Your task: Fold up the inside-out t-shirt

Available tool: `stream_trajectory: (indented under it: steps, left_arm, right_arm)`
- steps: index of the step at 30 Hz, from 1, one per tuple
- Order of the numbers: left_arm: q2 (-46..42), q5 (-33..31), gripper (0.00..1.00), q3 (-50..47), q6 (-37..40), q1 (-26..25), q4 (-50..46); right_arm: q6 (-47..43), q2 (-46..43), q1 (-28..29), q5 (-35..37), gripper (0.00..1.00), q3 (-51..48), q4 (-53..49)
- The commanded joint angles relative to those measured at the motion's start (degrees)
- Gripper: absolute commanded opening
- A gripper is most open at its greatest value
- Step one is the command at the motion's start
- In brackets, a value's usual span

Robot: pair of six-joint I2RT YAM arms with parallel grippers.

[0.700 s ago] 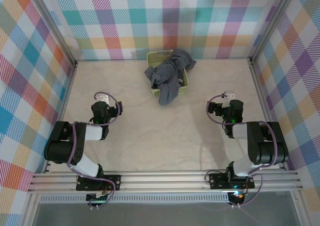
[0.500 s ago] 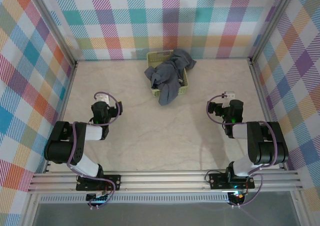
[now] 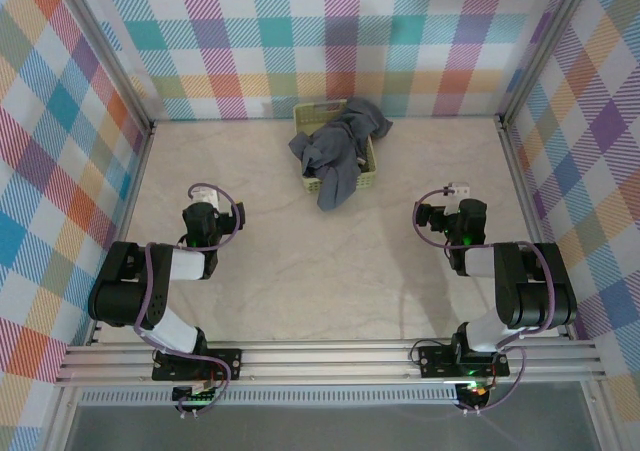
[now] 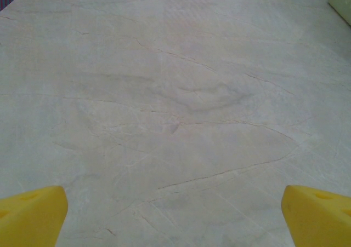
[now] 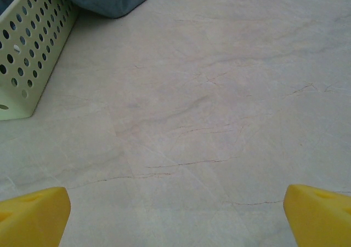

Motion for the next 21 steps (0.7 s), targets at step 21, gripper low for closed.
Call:
stream_trajectory:
  steps: [21]
  left_arm:
    - [-11.17,-6.39,1.00,1.97,1.61,-4.33,-11.97]
  right_arm:
    - [-1.84,-6.79,1.08,-1.82,1.00,-0.43,-2.09]
